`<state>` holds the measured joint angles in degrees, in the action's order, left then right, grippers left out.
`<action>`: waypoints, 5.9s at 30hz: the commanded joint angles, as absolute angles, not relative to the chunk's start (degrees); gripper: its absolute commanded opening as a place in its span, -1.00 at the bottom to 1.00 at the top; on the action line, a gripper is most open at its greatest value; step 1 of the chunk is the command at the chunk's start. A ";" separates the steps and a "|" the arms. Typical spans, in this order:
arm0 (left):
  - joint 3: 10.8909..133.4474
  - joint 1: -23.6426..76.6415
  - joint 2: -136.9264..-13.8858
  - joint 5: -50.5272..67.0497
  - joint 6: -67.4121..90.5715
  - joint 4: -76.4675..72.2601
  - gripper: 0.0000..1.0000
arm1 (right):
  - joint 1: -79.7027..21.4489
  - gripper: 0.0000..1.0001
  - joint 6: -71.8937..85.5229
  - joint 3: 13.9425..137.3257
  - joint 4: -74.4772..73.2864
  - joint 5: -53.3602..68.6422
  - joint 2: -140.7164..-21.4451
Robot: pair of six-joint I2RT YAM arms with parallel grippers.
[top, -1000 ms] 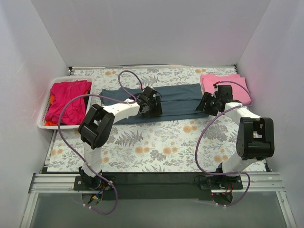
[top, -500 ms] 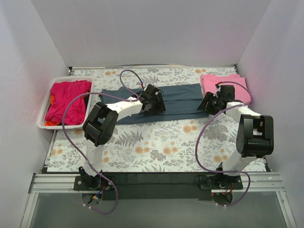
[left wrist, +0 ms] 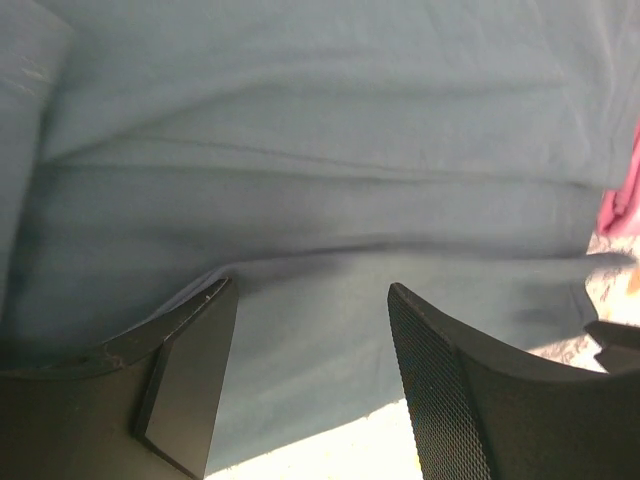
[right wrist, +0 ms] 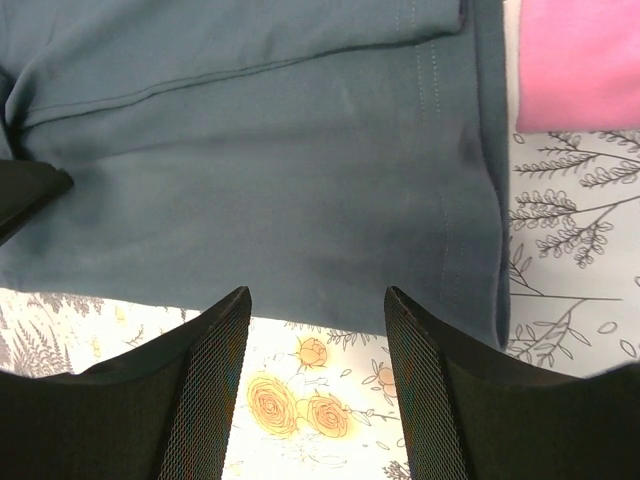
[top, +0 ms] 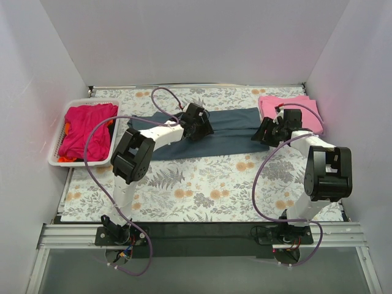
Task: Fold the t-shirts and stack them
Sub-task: Fold the tshirt
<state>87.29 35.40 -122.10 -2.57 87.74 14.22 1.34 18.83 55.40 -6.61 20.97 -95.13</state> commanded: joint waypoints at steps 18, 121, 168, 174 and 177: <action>81.84 33.84 -104.52 -11.31 83.85 12.82 0.16 | 0.35 0.05 18.63 59.15 -3.87 25.40 -99.05; 102.90 19.34 -129.63 -10.55 68.38 27.24 0.21 | -52.90 -0.23 4.39 68.73 -42.28 16.17 -105.55; 50.64 30.75 -73.05 -0.89 89.81 49.66 0.50 | -33.49 0.00 12.39 57.14 -33.93 13.44 -87.45; 46.41 34.27 -74.87 -0.09 92.55 49.48 0.44 | -33.49 -0.08 13.53 53.00 -30.68 14.50 -88.15; 46.49 35.07 -77.16 1.93 92.55 49.83 0.40 | -33.57 -0.10 14.15 52.03 -29.98 15.91 -88.42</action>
